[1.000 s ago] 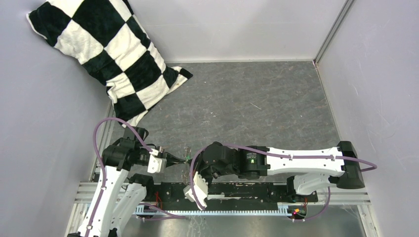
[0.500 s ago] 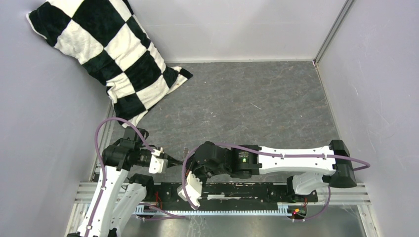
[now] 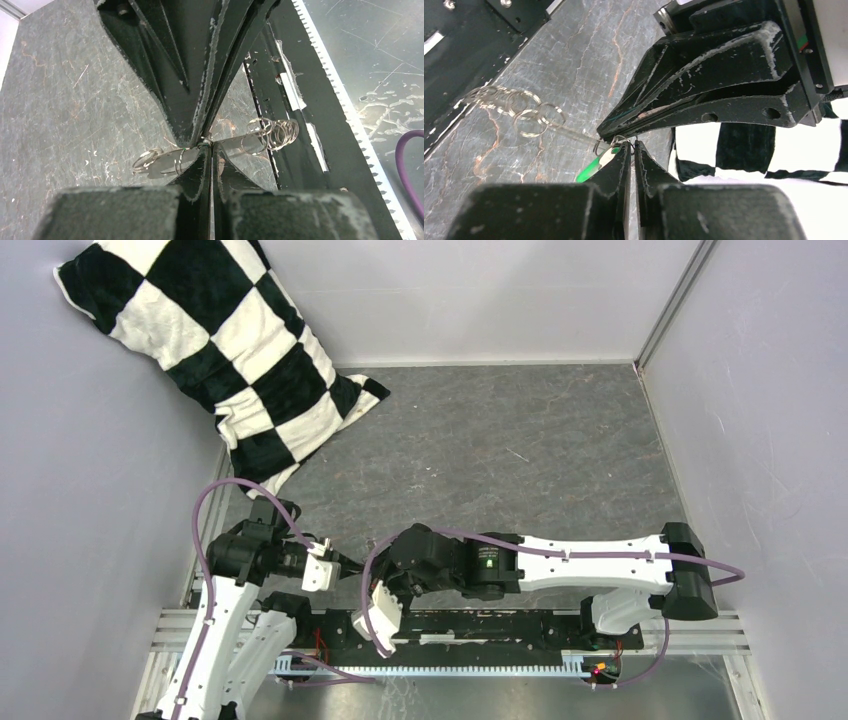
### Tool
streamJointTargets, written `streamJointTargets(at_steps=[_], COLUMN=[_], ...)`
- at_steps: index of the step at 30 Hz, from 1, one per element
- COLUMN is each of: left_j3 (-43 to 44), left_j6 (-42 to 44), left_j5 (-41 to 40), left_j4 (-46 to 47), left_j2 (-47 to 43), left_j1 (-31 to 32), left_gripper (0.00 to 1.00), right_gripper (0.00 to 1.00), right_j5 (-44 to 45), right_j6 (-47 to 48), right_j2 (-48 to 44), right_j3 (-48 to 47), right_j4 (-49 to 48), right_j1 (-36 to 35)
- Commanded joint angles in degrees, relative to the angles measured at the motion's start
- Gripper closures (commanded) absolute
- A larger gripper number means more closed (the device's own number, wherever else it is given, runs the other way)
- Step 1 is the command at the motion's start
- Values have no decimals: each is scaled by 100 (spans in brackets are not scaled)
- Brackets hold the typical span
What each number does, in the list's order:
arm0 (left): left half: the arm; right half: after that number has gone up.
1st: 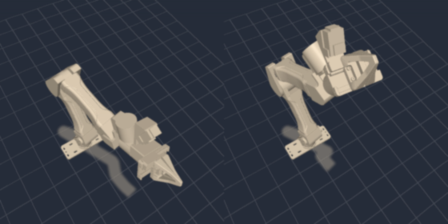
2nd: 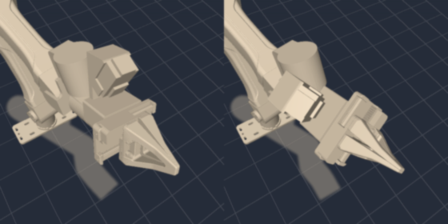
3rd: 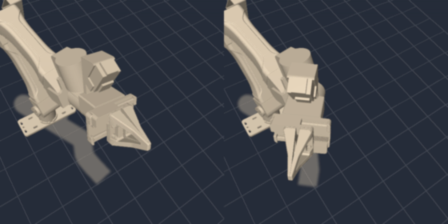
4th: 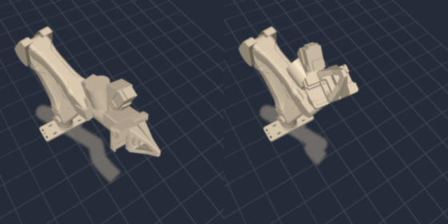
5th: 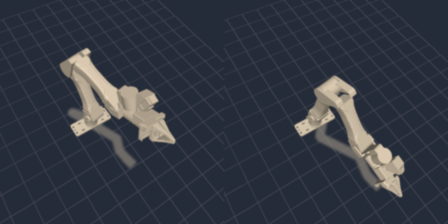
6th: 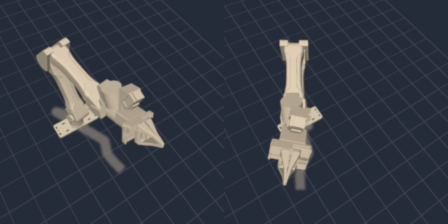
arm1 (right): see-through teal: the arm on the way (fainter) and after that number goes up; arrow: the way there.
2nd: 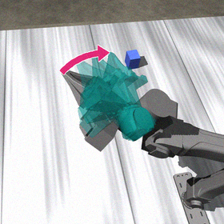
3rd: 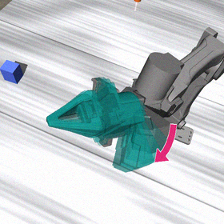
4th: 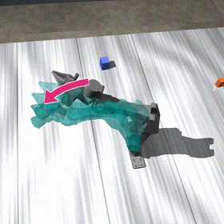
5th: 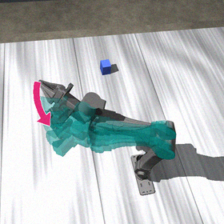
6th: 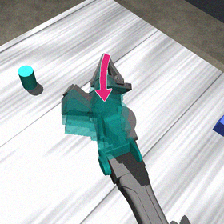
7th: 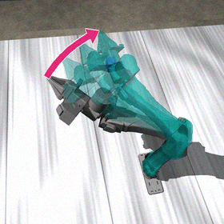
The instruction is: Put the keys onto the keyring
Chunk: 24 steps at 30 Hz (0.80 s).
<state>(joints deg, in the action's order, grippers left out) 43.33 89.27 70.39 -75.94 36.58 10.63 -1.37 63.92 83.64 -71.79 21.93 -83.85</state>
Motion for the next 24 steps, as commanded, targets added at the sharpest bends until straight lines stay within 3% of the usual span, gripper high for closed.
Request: streamJointTargets(at_steps=[1, 14, 24], left_j3=[271, 215, 228], left_j6=[200, 46, -64], left_j5=[415, 414, 512], left_j4=[89, 89, 80], left_j2=[-63, -133, -103], left_j1=[43, 44, 44], left_gripper=[98, 98, 98], right_gripper=[86, 55, 51], right_j5=[340, 1167, 1217], right_j6=[-220, -635, -1538], right_j2=[-89, -382, -1217], right_j3=[156, 529, 780], right_j4=[-1048, -2133, -2153], right_j1=[58, 253, 589])
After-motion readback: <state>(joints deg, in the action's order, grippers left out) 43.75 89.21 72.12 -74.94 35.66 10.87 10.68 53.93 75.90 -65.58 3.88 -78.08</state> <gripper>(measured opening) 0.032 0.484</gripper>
